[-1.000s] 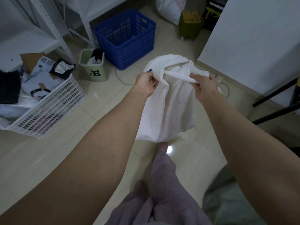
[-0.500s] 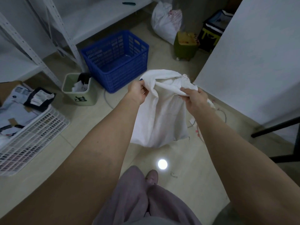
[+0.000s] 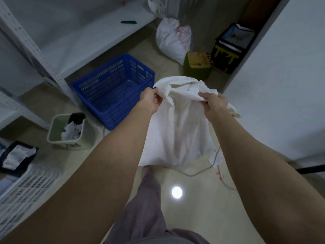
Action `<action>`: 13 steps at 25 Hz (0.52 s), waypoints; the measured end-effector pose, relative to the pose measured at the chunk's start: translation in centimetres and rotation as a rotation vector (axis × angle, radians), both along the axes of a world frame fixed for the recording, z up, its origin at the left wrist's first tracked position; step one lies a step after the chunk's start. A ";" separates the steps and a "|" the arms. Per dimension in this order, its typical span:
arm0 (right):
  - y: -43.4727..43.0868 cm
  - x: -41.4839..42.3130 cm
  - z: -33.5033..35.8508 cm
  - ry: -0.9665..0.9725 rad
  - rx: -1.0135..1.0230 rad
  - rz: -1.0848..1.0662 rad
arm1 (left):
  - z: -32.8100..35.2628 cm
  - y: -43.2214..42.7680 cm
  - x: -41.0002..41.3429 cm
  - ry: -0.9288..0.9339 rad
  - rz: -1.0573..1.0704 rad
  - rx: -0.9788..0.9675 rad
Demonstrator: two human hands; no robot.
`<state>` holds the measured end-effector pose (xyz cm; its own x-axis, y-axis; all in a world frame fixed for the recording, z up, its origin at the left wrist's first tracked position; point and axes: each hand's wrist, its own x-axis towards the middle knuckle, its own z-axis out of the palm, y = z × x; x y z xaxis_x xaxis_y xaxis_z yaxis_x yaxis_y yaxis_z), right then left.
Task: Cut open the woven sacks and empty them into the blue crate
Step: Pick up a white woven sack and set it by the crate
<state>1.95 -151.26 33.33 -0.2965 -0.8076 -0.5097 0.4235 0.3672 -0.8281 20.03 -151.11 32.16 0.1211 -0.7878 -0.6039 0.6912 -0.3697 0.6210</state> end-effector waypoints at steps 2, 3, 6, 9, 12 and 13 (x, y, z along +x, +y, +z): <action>-5.1 0.7 0.6 0.059 0.032 -0.024 | -0.1 -5.5 1.1 -0.002 -0.043 0.043; -7.1 0.8 1.0 0.057 0.032 -0.030 | 0.2 -7.8 1.3 -0.006 -0.070 0.050; -13.3 0.6 2.2 0.063 0.018 -0.087 | 2.2 -14.3 1.2 -0.014 -0.136 0.031; -18.9 0.7 3.0 0.041 -0.017 -0.116 | 3.5 -20.0 1.2 0.028 -0.130 -0.007; -24.3 0.5 3.6 -0.004 -0.046 -0.133 | 4.1 -25.8 0.8 0.056 -0.105 -0.018; -26.1 0.4 3.8 -0.029 -0.054 -0.129 | 4.2 -27.6 0.6 0.053 -0.103 -0.027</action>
